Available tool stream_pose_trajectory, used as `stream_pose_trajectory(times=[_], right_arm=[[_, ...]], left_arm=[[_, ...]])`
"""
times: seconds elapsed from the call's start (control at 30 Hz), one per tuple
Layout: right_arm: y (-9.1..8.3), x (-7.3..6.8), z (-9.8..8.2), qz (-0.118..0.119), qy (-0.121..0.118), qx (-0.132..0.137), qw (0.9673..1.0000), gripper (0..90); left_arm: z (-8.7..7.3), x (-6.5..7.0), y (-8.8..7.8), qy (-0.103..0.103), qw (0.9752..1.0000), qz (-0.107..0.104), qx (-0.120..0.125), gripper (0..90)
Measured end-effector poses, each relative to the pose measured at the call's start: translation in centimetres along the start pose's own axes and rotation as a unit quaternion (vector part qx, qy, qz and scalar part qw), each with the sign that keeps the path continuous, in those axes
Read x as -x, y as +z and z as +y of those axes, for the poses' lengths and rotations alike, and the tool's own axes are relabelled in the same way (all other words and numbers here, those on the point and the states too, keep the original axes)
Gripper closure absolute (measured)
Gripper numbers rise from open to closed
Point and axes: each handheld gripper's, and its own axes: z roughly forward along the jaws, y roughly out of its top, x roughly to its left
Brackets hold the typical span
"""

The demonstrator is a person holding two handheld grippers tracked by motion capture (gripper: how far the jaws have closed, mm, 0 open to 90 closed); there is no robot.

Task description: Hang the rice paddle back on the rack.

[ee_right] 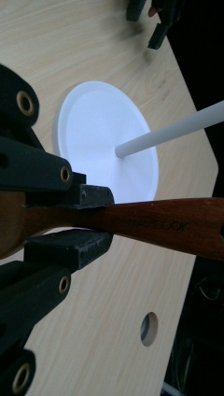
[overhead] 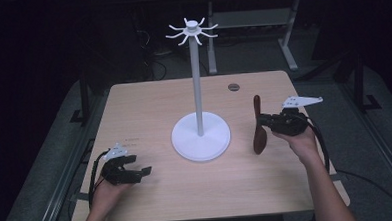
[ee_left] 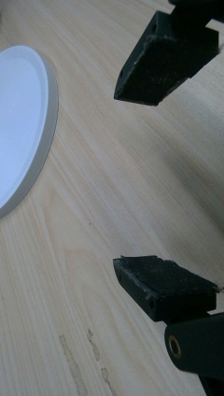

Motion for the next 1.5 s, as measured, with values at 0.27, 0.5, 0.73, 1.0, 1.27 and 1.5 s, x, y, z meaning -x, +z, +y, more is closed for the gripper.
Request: stream_pose_trajectory(times=[0.27, 0.5, 0.73, 1.0, 1.27, 1.5], right_arm=[[-0.6, 0.0, 0.1, -0.006, -0.005, 0.043, 0.999, 77.4], [-1.1, -0.4, 0.7, 0.0, -0.009, 0.062, 0.998, 77.3], [-1.7, -1.4, 2.2, 0.012, -0.018, 0.068, 0.9975, 77.3], [-2.5, -2.5, 4.4, 0.032, -0.03, 0.083, 0.9956, 77.3], [-2.5, -3.6, 6.9, 0.054, -0.052, 0.094, 0.9927, 77.3], [-2.3, -4.4, 8.9, 0.069, -0.063, 0.099, 0.9907, 77.3]], left_arm=[[0.0, 0.0, 0.0, 0.0, 1.0, 0.0, 0.0, 15.3], [0.0, 0.0, 0.1, -0.001, 1.0, 0.001, -0.001, 15.3], [0.0, 0.0, 0.1, -0.002, 1.0, 0.001, 0.003, 15.3], [0.0, 0.1, 0.1, -0.002, 1.0, 0.001, -0.001, 15.3], [0.0, 0.1, 0.1, -0.004, 1.0, -0.001, 0.001, 15.3], [-0.1, 0.0, 0.1, -0.01, 0.9999, -0.004, 0.004, 15.3]])
